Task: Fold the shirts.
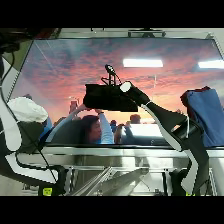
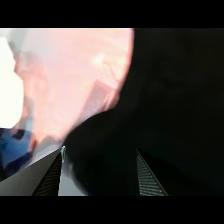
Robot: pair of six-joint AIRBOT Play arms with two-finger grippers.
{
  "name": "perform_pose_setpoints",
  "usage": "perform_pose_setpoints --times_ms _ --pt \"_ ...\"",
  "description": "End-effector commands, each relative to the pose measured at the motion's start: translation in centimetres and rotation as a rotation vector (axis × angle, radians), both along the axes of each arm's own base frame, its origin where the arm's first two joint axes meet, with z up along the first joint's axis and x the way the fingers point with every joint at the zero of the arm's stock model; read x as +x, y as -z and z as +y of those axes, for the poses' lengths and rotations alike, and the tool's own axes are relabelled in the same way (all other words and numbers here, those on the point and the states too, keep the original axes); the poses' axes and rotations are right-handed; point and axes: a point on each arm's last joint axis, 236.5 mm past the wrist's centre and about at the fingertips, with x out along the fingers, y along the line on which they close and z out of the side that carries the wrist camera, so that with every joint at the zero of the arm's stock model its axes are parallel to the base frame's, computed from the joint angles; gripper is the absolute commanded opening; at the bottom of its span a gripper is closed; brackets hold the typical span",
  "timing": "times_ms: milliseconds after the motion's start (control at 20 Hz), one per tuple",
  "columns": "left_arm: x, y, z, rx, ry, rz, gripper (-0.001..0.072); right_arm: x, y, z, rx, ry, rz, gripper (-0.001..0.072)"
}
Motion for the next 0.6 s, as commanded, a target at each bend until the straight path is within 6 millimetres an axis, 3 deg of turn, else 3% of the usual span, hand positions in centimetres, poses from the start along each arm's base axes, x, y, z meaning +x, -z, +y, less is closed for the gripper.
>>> perform_pose_setpoints --times_ms 0,50,150,250,300,350,450,550 --pt "0.2 0.9 1.5 0.004 -0.02 0.034 0.0029 1.9 -1.8 -5.2 0.006 -0.009 0.034 0.0502" --pt "0.5 1.4 1.6 0.001 -0.022 0.057 0.0029 3.0 -3.5 -8.8 -0.002 0.003 0.041 0.0502" --pt "0.8 2.3 1.7 0.001 -0.012 0.088 0.0029 4.7 -4.6 -16.9 -0.097 0.08 0.089 0.0504" --pt "0.8 2.9 1.5 0.002 0.0 0.105 0.0029 4.9 -3.1 -24.4 -0.226 0.164 0.188 0.0515" --pt "0.8 3.1 1.4 0.001 0.006 0.11 0.0029 4.5 -1.7 -27.2 -0.278 0.195 0.255 0.0607" --pt "0.7 3.3 1.4 0.003 0.012 0.111 0.0029 4.0 -0.3 -29.0 -0.31 0.228 0.318 0.0708" --pt "0.4 3.4 1.1 0.005 0.024 0.104 0.003 3.3 2.4 -30.0 -0.318 0.255 0.397 0.0708" --pt "0.2 3.3 0.7 0.004 0.036 0.101 0.0029 2.5 5.3 -28.9 -0.321 0.231 0.458 0.0709"
